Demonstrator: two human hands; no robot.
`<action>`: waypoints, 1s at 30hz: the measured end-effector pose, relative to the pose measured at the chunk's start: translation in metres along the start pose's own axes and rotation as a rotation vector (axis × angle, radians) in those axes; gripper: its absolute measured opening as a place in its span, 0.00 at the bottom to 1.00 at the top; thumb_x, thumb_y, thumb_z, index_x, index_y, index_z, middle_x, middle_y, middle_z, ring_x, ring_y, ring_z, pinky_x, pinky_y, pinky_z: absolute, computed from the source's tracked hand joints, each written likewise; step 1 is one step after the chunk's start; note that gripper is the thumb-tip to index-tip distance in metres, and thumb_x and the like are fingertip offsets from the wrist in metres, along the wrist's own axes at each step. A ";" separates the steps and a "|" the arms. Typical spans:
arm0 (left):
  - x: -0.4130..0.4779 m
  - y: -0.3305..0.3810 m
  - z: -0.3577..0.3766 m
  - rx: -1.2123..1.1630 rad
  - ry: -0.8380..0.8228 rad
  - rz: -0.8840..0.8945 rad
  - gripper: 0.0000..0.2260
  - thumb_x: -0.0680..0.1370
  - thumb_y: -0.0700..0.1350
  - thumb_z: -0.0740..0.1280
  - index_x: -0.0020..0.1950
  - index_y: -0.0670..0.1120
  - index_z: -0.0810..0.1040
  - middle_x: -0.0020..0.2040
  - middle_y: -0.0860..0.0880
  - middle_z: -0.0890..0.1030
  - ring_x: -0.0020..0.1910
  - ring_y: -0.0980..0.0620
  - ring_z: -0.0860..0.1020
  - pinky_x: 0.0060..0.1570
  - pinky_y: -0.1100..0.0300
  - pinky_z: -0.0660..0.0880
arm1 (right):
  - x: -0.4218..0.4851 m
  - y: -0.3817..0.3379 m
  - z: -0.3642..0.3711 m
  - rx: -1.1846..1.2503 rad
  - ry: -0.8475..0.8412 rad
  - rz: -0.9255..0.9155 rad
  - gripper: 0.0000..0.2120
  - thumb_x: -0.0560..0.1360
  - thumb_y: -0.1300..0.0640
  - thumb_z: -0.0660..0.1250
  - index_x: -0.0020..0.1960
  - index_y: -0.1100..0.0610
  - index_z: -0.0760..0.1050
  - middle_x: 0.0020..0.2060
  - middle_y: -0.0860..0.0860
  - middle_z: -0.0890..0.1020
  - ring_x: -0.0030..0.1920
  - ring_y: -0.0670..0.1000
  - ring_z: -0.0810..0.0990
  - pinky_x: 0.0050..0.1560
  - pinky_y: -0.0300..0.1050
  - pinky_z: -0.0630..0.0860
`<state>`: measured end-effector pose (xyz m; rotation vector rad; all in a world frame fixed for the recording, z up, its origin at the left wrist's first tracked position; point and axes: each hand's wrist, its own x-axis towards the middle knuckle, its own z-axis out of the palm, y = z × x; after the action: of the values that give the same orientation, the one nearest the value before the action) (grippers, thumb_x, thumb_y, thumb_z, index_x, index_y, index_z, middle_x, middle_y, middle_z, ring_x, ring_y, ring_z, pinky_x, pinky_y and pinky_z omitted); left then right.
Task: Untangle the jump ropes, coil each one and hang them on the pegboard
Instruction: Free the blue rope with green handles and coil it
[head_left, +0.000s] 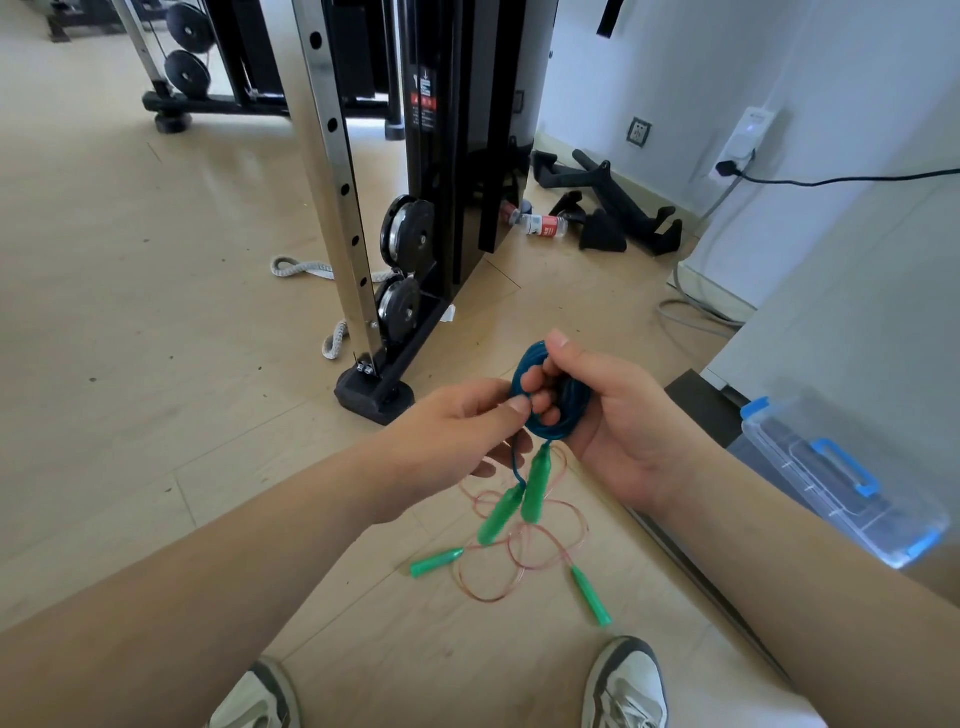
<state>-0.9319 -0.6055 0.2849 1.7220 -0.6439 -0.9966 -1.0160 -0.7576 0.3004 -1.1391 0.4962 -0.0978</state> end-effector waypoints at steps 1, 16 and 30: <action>0.000 0.000 0.002 0.010 0.003 0.019 0.10 0.85 0.52 0.61 0.61 0.53 0.79 0.51 0.49 0.85 0.50 0.52 0.85 0.62 0.46 0.79 | -0.001 -0.001 0.000 0.019 -0.021 0.022 0.17 0.80 0.51 0.68 0.34 0.55 0.79 0.37 0.54 0.79 0.34 0.49 0.73 0.40 0.42 0.74; 0.007 -0.001 -0.009 0.228 0.203 0.087 0.09 0.85 0.50 0.62 0.53 0.54 0.81 0.40 0.49 0.87 0.40 0.57 0.85 0.43 0.65 0.80 | 0.005 0.005 0.005 -0.178 0.097 -0.051 0.15 0.83 0.54 0.63 0.40 0.59 0.71 0.39 0.55 0.74 0.42 0.53 0.72 0.51 0.48 0.71; -0.005 0.005 -0.022 0.593 0.110 0.100 0.08 0.86 0.50 0.57 0.55 0.51 0.75 0.38 0.51 0.83 0.34 0.62 0.82 0.37 0.66 0.76 | 0.000 0.003 -0.016 -0.608 -0.253 0.033 0.23 0.72 0.39 0.73 0.60 0.53 0.81 0.46 0.50 0.84 0.46 0.52 0.81 0.41 0.48 0.74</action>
<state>-0.9158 -0.5930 0.2946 2.2115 -1.0121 -0.6680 -1.0235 -0.7692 0.2926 -1.7095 0.3218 0.2404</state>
